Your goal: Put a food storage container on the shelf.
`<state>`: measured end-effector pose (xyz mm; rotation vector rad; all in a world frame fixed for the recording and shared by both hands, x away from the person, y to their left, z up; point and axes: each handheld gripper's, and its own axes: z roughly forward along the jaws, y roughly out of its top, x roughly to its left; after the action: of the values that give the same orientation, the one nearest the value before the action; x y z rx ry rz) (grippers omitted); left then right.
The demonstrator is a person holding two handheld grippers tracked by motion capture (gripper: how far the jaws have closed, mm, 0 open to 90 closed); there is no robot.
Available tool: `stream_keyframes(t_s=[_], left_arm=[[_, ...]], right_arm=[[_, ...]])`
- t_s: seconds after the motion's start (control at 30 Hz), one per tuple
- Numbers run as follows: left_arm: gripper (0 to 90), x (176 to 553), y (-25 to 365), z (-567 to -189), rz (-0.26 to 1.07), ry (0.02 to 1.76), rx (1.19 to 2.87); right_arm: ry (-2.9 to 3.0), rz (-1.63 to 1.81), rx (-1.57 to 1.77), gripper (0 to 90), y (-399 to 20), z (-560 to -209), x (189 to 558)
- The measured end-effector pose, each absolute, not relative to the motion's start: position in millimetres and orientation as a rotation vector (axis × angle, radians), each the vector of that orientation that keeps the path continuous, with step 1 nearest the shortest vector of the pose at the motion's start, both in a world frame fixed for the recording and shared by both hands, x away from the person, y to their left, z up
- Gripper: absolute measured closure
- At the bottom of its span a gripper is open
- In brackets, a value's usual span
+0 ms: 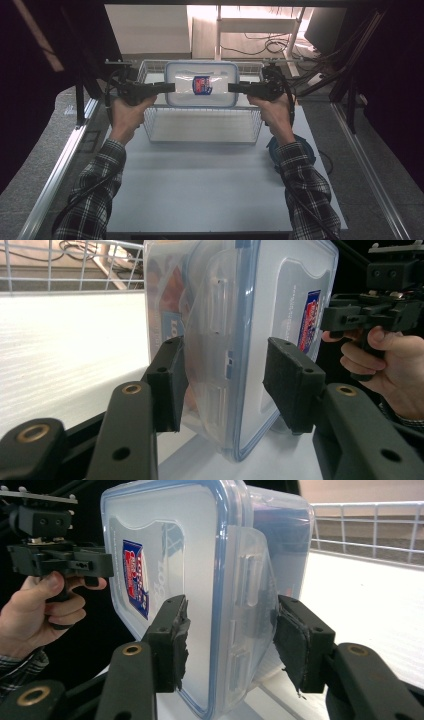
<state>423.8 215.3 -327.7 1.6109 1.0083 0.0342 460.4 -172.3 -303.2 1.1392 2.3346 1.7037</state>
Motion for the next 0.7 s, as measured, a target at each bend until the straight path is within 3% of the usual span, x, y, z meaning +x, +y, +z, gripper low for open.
stream_keyframes(t_s=[0.47,0.53,0.7], left_arm=[[50.3,429.7,216.5,-333.6,0.035,1.013,1.591],[44.9,430.7,215.9,-334.0,0.021,1.01,1.585],[41.7,433.6,214.6,-332.3,0.035,1.01,1.602]], right_arm=[[2.324,1.689,1.171,47.5,-169.4,-305.4,467.6],[2.32,1.684,1.16,47.0,-167.9,-305.4,467.6],[2.295,1.653,1.149,45.7,-164.7,-304.1,468.3]])
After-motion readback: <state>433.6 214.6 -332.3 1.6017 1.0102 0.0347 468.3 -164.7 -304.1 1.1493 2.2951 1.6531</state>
